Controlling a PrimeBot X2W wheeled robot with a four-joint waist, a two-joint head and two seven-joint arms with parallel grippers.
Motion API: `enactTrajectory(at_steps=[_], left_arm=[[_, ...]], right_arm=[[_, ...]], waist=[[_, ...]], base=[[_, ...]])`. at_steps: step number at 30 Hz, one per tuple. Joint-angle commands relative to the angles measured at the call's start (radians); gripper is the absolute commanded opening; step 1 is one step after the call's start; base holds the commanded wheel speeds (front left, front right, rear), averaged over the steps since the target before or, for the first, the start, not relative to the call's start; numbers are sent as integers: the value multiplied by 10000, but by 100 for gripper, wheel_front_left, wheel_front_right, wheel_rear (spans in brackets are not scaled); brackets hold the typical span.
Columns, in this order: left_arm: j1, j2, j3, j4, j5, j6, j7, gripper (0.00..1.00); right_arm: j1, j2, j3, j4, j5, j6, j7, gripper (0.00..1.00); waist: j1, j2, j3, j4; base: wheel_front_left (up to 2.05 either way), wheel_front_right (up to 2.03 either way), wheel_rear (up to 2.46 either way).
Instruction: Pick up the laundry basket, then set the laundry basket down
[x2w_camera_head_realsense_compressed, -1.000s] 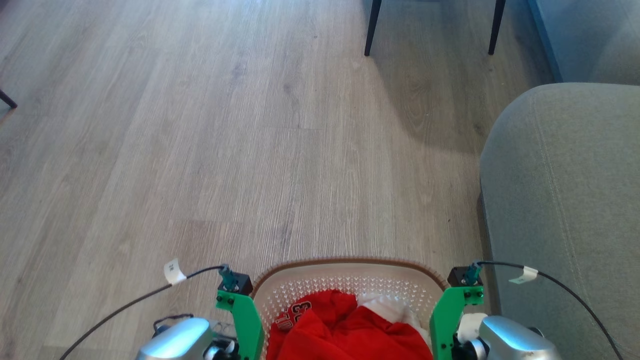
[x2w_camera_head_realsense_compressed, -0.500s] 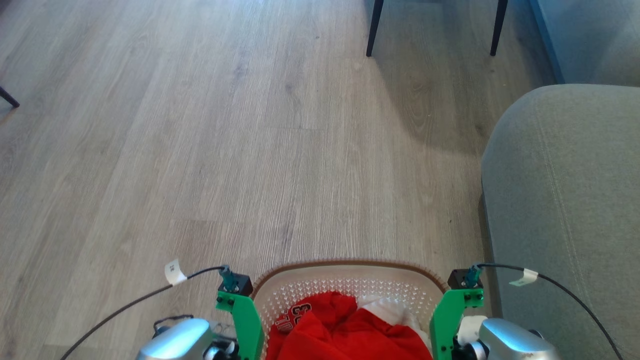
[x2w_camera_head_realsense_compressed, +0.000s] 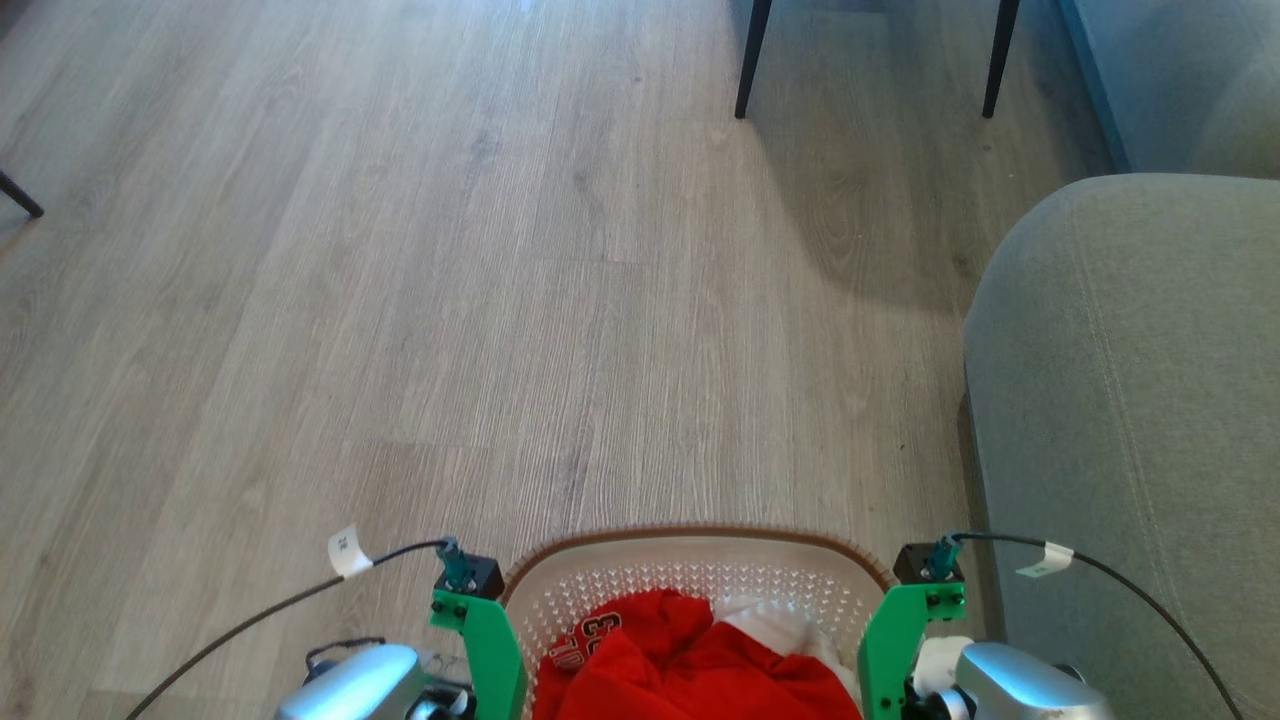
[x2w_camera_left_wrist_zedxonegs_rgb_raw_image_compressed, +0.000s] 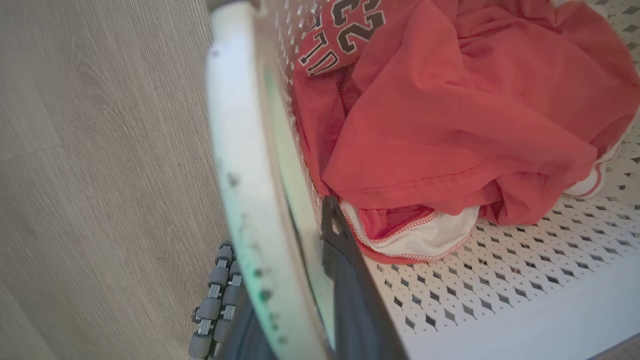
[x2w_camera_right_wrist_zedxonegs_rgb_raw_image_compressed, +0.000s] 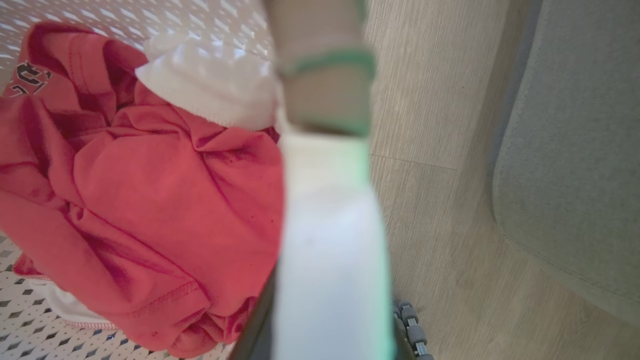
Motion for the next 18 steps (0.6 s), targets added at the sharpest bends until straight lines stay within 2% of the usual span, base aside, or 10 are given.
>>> enactTrajectory(at_steps=[1, 18], left_arm=[[-460, -87, 59, -261, 100, -128, -73, 0], [-477, -66, 59, -269, 58, -129, -40, 0]], right_arm=[[-426, 267, 291, -318, -36, 167, -169, 0], [-502, 267, 615, -227, 300, 167, -200, 0]], waist=[[0, 0, -5, -3], [0, 0, -68, -15]], base=[[0, 0, 0], [0, 0, 0]])
